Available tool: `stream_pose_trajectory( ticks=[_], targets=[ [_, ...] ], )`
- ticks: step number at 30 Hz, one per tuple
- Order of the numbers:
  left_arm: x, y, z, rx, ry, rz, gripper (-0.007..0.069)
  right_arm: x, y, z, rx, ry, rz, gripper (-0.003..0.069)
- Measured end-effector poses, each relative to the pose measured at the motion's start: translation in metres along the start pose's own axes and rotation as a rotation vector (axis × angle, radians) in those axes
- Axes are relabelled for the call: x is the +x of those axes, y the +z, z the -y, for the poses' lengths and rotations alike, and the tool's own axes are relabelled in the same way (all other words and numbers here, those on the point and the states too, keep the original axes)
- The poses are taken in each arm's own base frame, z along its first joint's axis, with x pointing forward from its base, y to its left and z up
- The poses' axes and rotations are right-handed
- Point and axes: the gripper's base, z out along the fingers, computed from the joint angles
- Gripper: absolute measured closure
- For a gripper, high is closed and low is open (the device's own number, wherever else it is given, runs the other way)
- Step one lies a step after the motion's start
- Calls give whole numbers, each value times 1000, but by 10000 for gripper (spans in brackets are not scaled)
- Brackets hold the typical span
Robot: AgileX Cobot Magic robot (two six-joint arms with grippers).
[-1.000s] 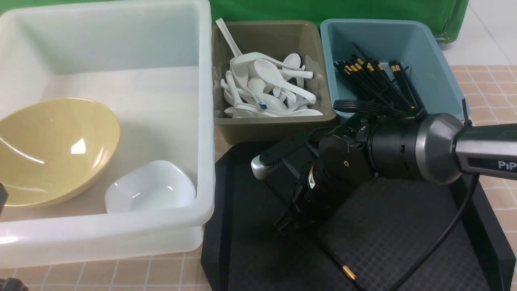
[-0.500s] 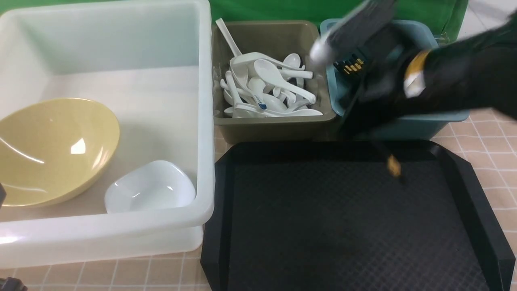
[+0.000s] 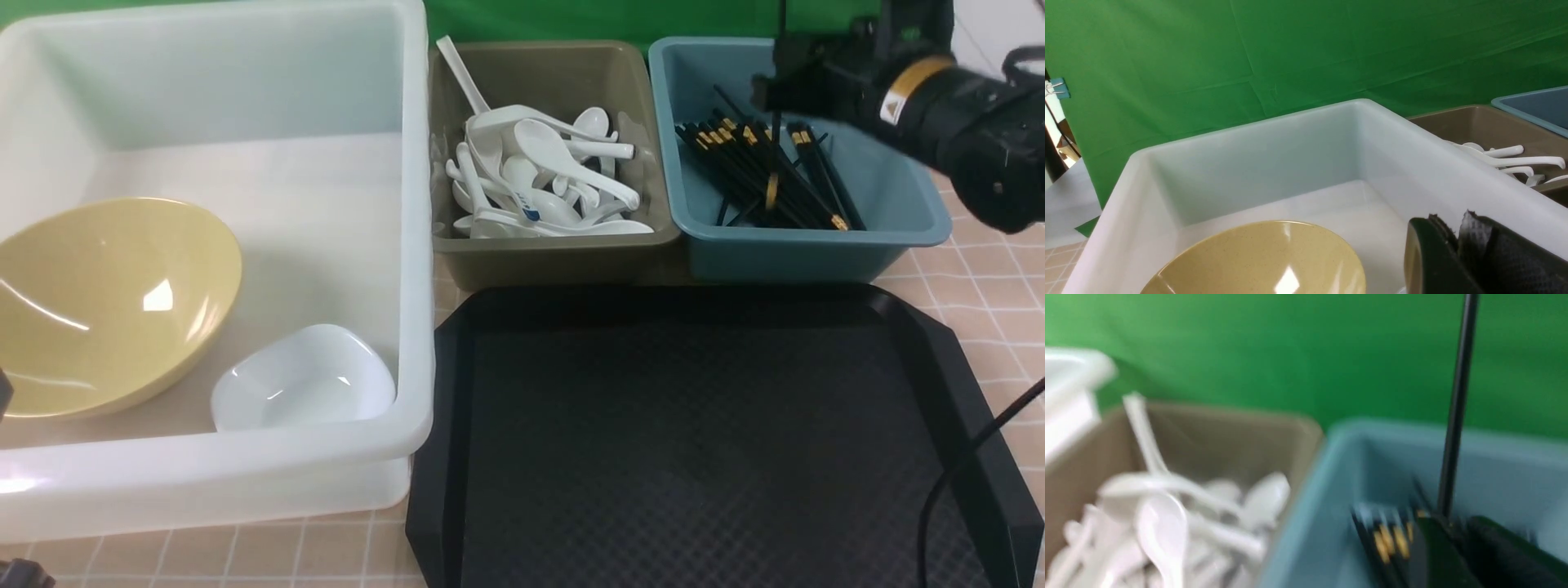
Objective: On brown table put chopsticks spoon bowls plates into blue grey white boxes.
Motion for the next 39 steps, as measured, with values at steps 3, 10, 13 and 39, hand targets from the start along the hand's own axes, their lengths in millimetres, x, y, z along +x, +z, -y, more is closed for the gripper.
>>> stream_pose_trajectory(
  ticks=[3,10,13,39],
  targets=[
    [2,0,-1,-6,-3,-21,565,-3,-4,2,17,29,-13,396],
    [6,0,-2,-20,-10,-64,565,-72,-86,-12,94,-39,-6,358],
    [6,0,-2,-20,-10,-66,565,-97,-140,-26,112,-174,-28,417],
    [7,0,-2,-21,-11,-71,565,67,-338,-62,-378,-299,-433,622]
  ],
)
